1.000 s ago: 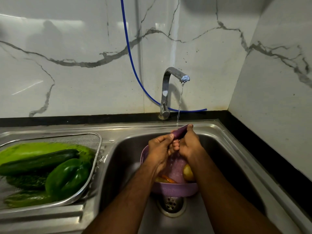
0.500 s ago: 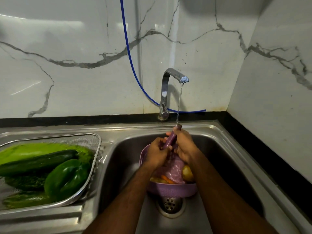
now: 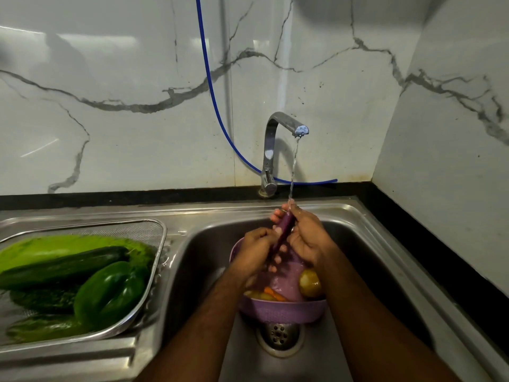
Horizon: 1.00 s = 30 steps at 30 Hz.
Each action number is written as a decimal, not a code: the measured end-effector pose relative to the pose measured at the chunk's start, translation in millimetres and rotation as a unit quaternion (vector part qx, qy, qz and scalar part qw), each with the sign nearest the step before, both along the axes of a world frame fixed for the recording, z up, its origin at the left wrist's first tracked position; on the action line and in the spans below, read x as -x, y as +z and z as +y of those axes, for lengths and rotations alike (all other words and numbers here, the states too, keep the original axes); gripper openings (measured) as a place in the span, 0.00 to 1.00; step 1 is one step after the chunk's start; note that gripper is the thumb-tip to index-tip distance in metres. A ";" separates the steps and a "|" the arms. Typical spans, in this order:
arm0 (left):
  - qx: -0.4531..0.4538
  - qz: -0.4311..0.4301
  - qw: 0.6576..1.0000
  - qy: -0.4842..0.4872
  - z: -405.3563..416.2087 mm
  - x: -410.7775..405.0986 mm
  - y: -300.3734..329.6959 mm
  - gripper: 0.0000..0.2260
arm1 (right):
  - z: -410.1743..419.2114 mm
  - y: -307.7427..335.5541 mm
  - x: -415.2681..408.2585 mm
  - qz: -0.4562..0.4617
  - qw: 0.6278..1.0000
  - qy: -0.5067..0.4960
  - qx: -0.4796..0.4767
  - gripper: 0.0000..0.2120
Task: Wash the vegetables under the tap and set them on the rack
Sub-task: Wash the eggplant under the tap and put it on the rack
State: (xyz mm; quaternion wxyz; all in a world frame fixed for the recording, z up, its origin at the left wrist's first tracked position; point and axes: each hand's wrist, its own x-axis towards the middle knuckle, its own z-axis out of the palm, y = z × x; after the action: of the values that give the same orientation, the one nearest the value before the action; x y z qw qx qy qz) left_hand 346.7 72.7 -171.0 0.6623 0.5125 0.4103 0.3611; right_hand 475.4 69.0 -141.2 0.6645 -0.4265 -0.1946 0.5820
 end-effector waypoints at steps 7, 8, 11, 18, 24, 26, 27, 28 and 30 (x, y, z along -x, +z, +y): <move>0.137 -0.125 0.981 -0.052 1.5 1.0 17.1 0.22 | -3.7 0.6 -3.2 0.059 0.996 0.065 -0.021 0.16; 0.129 -0.113 0.984 -0.051 0.5 0.6 17.3 0.22 | -3.3 1.7 -2.1 0.052 0.997 0.057 -0.016 0.17; 0.082 -0.047 0.995 -0.024 0.6 -2.0 11.0 0.23 | -1.8 1.7 1.9 0.013 0.999 0.026 0.017 0.20; -0.033 0.013 0.999 0.030 -6.1 -12.7 6.3 0.16 | 3.2 4.1 20.4 -0.193 0.974 -0.046 0.111 0.21; -0.059 0.034 0.993 0.096 -0.1 -14.7 4.4 0.14 | 4.4 -7.6 18.8 -0.159 0.985 -0.008 0.063 0.14; -0.039 0.012 0.996 0.074 -1.6 -12.8 5.0 0.15 | 2.4 -4.7 14.8 -0.135 0.990 -0.008 0.047 0.14; -0.027 0.000 0.998 0.058 -3.4 -11.9 6.1 0.15 | 1.2 -2.3 14.7 -0.135 0.989 -0.021 0.055 0.15; -0.013 -0.015 0.999 0.041 -5.5 -11.2 8.0 0.15 | 1.3 -0.8 15.4 -0.141 0.987 -0.036 0.070 0.16; 0.020 -0.050 0.999 0.008 -7.6 -11.2 12.0 0.17 | 2.3 0.7 15.1 -0.146 0.983 -0.056 0.093 0.21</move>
State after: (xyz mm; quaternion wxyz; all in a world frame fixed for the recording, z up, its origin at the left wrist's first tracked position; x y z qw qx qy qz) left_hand 357.9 65.1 -159.0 0.6891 0.4772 0.3878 0.3834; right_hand 460.3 71.3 -140.6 0.6178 -0.5772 -0.2105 0.4908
